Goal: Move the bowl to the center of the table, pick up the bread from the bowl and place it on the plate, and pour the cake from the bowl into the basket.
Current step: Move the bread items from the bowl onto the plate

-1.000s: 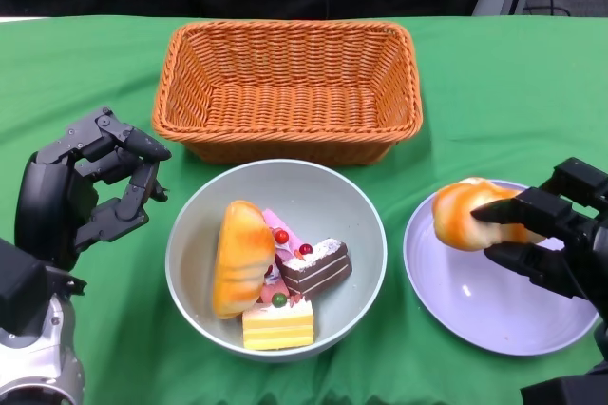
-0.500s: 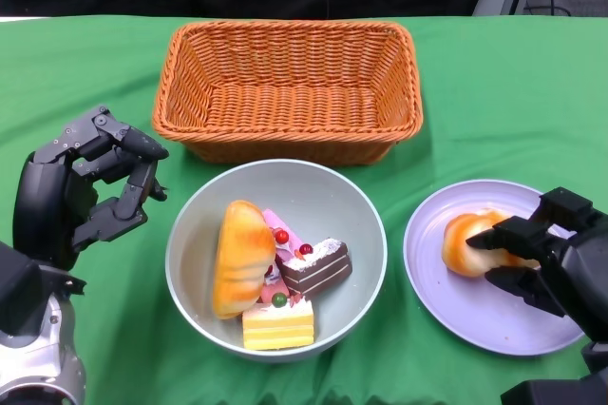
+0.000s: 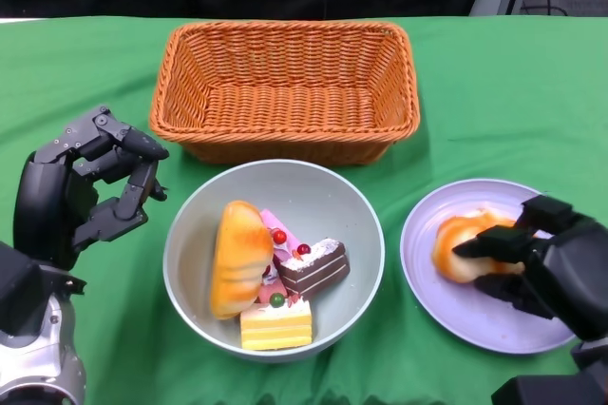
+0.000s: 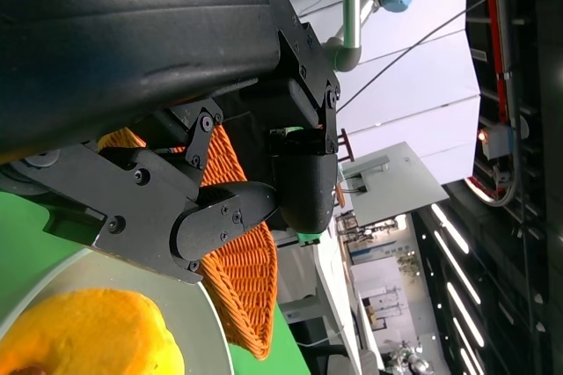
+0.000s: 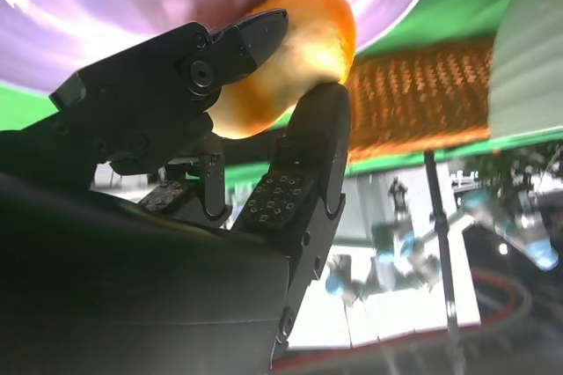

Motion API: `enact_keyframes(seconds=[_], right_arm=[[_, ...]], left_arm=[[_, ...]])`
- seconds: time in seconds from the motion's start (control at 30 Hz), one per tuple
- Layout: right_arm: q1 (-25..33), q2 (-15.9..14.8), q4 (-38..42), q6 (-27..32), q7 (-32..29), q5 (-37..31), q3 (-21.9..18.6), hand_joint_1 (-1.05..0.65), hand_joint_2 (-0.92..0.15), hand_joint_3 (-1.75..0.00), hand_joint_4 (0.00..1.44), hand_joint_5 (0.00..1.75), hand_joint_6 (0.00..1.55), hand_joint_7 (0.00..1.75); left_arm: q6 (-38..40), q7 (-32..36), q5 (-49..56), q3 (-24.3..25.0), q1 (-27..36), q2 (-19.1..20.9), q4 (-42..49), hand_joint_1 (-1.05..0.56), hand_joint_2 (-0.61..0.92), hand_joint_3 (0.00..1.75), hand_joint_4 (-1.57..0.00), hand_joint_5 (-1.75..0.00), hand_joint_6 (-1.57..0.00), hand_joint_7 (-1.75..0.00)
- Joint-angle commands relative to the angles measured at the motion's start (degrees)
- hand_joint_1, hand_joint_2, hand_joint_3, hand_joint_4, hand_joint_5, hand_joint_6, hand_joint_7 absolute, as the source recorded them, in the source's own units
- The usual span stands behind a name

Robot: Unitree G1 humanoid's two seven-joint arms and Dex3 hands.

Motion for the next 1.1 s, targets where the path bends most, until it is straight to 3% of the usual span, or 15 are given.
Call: enact_keyframes(seconds=[0.03, 0.07, 0.1, 0.13, 0.17, 0.2, 0.23, 0.37, 0.43, 0.5, 0.67, 0.73, 0.8, 1.1], right_arm=[[1.8, -0.93, -2.11, 0.84, 2.66, 1.2, -0.2, -0.2, -0.74, -0.01, 1.0, 0.99, 1.22, 0.32], [4.69, -2.11, -8.99, 3.91, 8.83, 2.45, -1.22, -0.2, -0.74, -0.01, 1.0, 0.99, 1.23, 0.31], [7.11, -3.05, -14.7, 6.53, 13.86, 3.48, -2.09, -0.38, -0.79, -0.02, 0.94, 0.74, 1.16, 0.26], [9.08, -3.74, -19.29, 8.67, 17.82, 4.26, -2.89, -0.45, -0.81, -0.03, 0.94, 0.62, 1.14, 0.24], [12.5, -5.34, -29.16, 13.26, 26.61, 5.62, -4.43, -0.48, -0.82, -0.03, 0.95, 0.54, 1.13, 0.22], [14.76, -6.32, -35.83, 16.5, 32.54, 6.45, -5.52, -0.55, -0.88, -0.03, 0.91, 0.33, 1.08, 0.15], [16.5, -6.92, -40.78, 18.99, 36.98, 6.95, -6.43, -0.57, -0.9, -0.02, 0.92, 0.23, 1.07, 0.11], [19.7, -6.73, -48.27, 23.34, 44.0, 6.86, -8.61, -0.6, -0.92, -0.03, 0.93, 0.12, 1.06, 0.07], [21.97, -10.18, -67.33, 34.13, 67.02, 10.26, -11.39, -0.62, -0.91, -0.02, 0.76, 0.05, 0.87, 0.03], [23.05, -11.31, -76.22, 39.53, 78.13, 11.34, -12.78, -0.63, -0.91, -0.01, 0.66, 0.01, 0.76, 0.01], [23.88, -9.84, -80.01, 42.92, 84.07, 9.92, -14.02, -0.63, -0.92, -0.01, 0.64, 0.0, 0.74, 0.0], [23.37, -10.8, -85.17, 46.41, 92.24, 9.39, -14.3, -0.65, -0.92, -0.01, 0.59, 0.0, 0.67, 0.0], [23.1, -10.93, -87.74, 48.33, 96.62, 8.81, -14.5, -0.66, -0.92, 0.0, 0.56, 0.0, 0.64, 0.0], [23.92, -7.82, -88.52, 49.52, 96.67, 5.46, -14.56, -0.62, -0.92, 0.0, 0.54, 0.0, 0.61, 0.0]], left_arm=[[-0.67, 0.81, 0.25, 0.3, -0.31, 1.0, 0.04, -0.17, 0.69, 0.86, -0.82, -1.59, -0.79, -1.3], [-0.53, 0.71, 0.15, 0.35, -0.31, 0.99, 0.13, -0.17, 0.69, 0.86, -0.82, -1.59, -0.79, -1.3], [-0.42, 0.64, 0.08, 0.39, -0.32, 0.99, 0.2, -0.16, 0.69, 0.87, -0.81, -1.59, -0.79, -1.31], [-0.36, 0.58, 0.03, 0.43, -0.32, 0.98, 0.25, -0.16, 0.69, 0.87, -0.81, -1.59, -0.79, -1.31], [-0.42, 0.99, 0.4, 0.4, -0.28, 1.12, 0.4, -0.16, 0.69, 0.87, -0.81, -1.6, -0.79, -1.31], [-0.49, 1.31, 0.71, 0.37, -0.24, 1.23, 0.48, -0.16, 0.68, 0.87, -0.81, -1.6, -0.78, -1.32], [-0.54, 1.53, 0.91, 0.35, -0.22, 1.3, 0.54, -0.16, 0.68, 0.87, -0.81, -1.6, -0.78, -1.32], [-0.54, 1.71, 1.23, 0.46, -0.21, 1.29, 0.54, -0.17, 0.68, 0.88, -0.81, -1.6, -0.77, -1.34], [0.08, 0.53, 0.48, 0.59, -0.47, 1.23, 0.74, -0.16, 0.68, 0.88, -0.81, -1.61, -0.77, -1.34], [0.36, 0.01, 0.12, 0.64, -0.58, 1.2, 0.82, -0.15, 0.68, 0.89, -0.8, -1.62, -0.76, -1.35], [0.38, -0.07, 0.11, 0.7, -0.59, 1.18, 0.81, -0.15, 0.68, 0.9, -0.79, -1.63, -0.76, -1.35], [-0.19, 0.47, 0.52, 0.68, -0.54, 1.12, 0.75, -0.15, 0.68, 0.89, -0.81, -1.61, -0.77, -1.35], [-0.44, 0.71, 0.72, 0.67, -0.52, 1.09, 0.73, -0.15, 0.69, 0.88, -0.82, -1.6, -0.77, -1.34], [-0.6, 0.44, 0.61, 0.73, -0.48, 1.07, 0.96, -0.16, 0.68, 0.88, -0.81, -1.61, -0.77, -1.35]])
